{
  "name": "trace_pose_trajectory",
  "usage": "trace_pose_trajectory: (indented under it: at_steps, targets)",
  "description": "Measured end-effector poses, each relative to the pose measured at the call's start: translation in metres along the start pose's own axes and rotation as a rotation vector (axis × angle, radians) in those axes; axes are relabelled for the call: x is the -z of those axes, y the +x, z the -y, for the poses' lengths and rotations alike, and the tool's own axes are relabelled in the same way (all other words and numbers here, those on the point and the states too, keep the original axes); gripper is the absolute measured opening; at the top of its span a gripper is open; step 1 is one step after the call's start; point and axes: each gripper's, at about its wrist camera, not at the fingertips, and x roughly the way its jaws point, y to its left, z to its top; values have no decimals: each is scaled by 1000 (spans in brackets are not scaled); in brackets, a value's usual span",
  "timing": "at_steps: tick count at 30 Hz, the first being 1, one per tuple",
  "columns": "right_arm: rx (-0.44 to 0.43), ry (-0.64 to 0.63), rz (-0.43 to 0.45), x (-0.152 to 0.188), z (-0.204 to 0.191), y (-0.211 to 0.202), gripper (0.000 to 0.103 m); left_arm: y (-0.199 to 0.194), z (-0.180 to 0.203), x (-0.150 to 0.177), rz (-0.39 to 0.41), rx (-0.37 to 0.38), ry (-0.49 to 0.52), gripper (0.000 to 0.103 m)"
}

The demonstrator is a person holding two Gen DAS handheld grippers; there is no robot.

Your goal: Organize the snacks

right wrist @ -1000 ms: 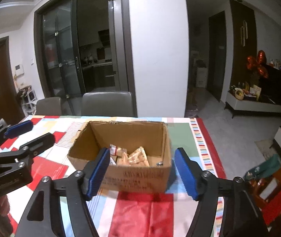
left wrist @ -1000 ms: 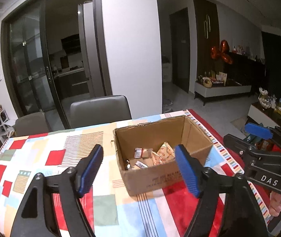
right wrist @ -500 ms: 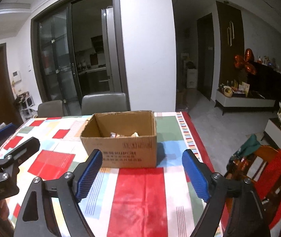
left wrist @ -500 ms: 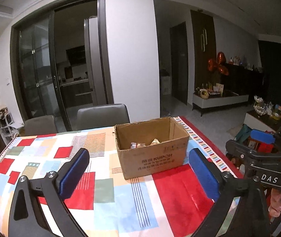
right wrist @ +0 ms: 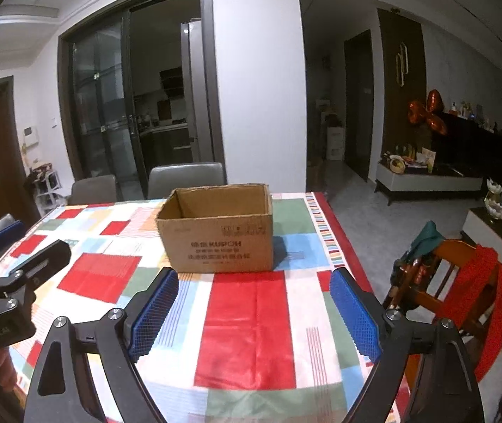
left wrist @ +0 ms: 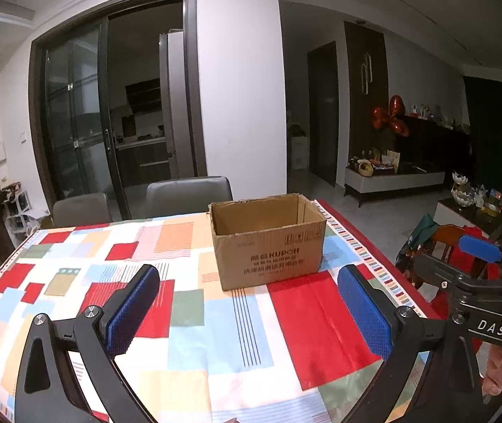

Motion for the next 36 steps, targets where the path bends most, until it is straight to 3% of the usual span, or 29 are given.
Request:
trace_pose_trajectory:
  at_steps: [14, 36]
  targets:
    - [14, 7, 24, 15, -3, -23, 88, -20, 2, 14, 19, -25, 16, 103]
    - [-2, 12, 16, 20, -10, -30, 88, -21, 5, 17, 9, -28, 13, 103]
